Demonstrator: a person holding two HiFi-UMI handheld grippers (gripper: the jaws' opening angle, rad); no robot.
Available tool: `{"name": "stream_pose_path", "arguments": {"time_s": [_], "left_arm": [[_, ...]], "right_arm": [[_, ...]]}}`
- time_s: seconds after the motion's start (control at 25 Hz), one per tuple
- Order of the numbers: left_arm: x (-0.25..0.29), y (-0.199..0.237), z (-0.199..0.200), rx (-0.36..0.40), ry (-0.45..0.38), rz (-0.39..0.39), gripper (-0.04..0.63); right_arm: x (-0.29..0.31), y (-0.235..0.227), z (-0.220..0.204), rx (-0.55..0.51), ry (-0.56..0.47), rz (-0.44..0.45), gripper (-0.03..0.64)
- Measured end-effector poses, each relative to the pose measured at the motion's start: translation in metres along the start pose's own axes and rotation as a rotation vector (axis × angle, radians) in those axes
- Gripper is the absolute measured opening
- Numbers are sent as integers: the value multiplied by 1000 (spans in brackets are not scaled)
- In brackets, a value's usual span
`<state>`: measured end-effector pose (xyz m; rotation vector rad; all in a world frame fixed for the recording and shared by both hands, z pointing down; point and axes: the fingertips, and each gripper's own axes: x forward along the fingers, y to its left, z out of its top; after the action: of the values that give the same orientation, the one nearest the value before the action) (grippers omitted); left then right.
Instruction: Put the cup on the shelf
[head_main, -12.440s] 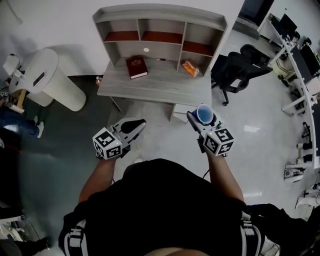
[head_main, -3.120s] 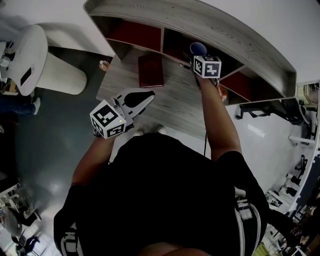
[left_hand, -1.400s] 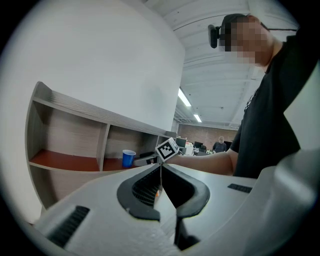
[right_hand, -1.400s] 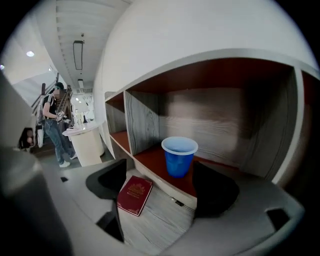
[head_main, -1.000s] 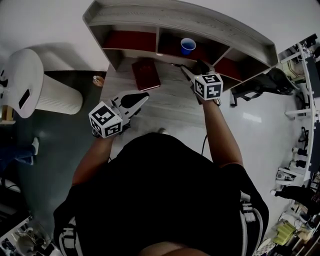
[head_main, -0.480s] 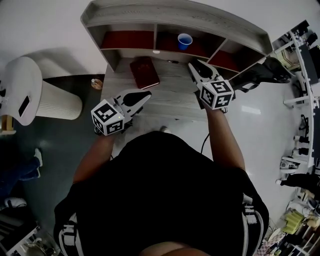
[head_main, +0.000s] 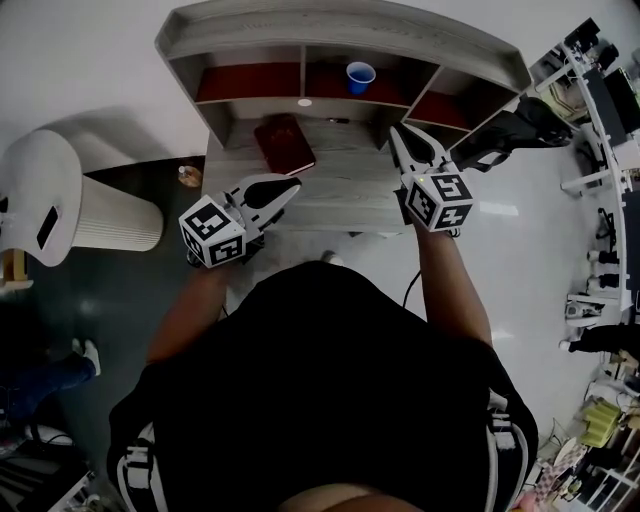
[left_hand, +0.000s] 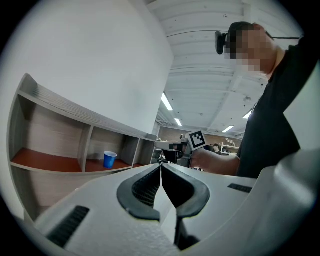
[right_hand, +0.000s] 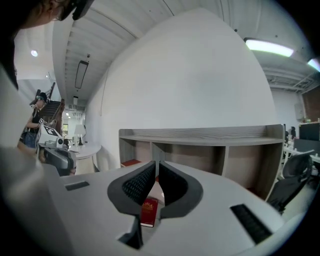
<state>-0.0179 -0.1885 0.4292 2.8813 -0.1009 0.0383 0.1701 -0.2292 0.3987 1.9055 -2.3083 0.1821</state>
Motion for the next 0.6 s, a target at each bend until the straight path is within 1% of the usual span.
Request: {"name": "stream_pose_path", "arguments": {"time_s": [0.16, 0.6], "left_arm": [[-3, -2, -1, 5, 10, -17, 21], [-16, -7, -4, 15, 27, -42, 21]], "right_arm": [[-14, -1, -3, 17, 3, -36, 22], [-32, 18, -22, 34, 29, -59, 15]]}}
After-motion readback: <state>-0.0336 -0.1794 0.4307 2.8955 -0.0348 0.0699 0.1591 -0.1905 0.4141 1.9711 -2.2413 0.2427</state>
